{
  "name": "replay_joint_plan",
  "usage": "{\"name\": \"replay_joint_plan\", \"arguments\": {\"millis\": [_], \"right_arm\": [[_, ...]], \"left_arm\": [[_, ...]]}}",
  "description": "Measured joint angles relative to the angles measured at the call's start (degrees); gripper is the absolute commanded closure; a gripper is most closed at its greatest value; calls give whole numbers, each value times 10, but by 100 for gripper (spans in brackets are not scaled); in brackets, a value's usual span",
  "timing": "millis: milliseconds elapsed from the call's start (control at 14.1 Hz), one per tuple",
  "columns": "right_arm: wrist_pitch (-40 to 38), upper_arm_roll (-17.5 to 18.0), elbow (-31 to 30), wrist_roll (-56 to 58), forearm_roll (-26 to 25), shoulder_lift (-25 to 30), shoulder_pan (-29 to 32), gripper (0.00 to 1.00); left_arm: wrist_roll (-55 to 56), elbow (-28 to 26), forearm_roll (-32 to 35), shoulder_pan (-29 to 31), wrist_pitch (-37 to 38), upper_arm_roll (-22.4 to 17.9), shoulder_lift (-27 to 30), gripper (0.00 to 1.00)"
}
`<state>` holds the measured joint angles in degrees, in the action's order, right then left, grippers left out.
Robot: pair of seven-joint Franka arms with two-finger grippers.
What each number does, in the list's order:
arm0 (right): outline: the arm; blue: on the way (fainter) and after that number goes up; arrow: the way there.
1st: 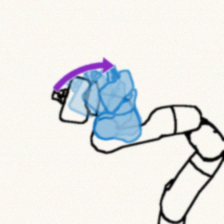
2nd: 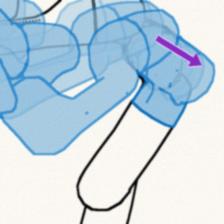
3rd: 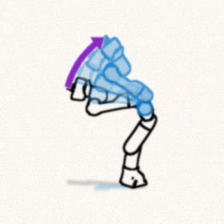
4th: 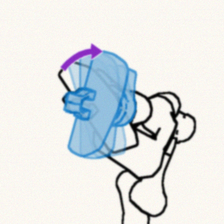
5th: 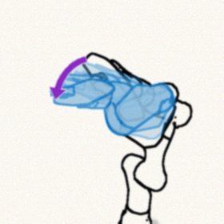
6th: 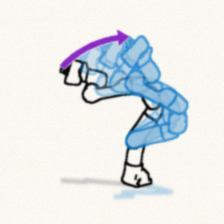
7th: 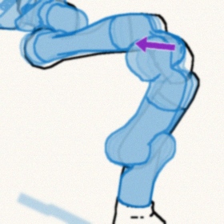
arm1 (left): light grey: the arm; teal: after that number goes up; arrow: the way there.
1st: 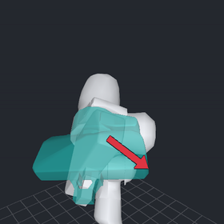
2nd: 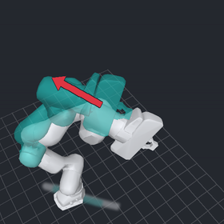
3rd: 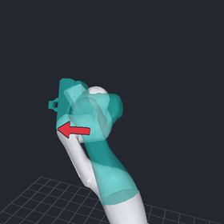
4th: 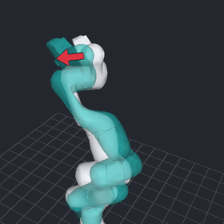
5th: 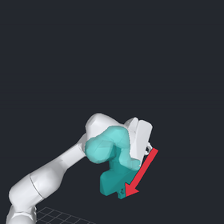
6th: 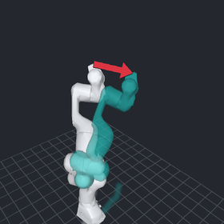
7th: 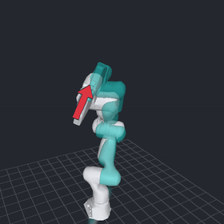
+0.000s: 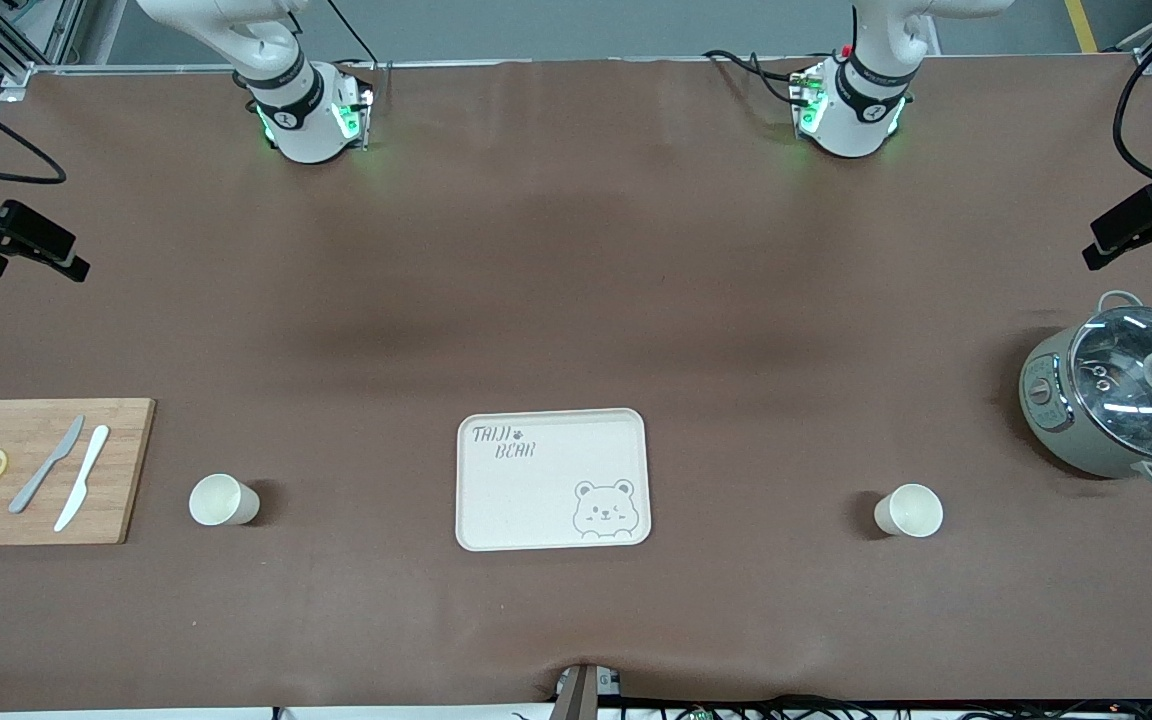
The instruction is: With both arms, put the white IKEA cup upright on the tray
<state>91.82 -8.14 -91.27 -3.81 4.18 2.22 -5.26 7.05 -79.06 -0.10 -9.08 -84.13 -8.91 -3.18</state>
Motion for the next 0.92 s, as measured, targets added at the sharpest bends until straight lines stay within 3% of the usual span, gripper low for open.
{"name": "replay_joint_plan", "arguments": {"millis": [711,924], "right_arm": [[3,-2,0,0,0,-4,3,0],[2,-4,0,-1,-1,-9,5,0]], "left_arm": [[-5,-39,37,-1,3,17,-2,0],[-5,-54,39,-3,-1,21,-27,0]]}}
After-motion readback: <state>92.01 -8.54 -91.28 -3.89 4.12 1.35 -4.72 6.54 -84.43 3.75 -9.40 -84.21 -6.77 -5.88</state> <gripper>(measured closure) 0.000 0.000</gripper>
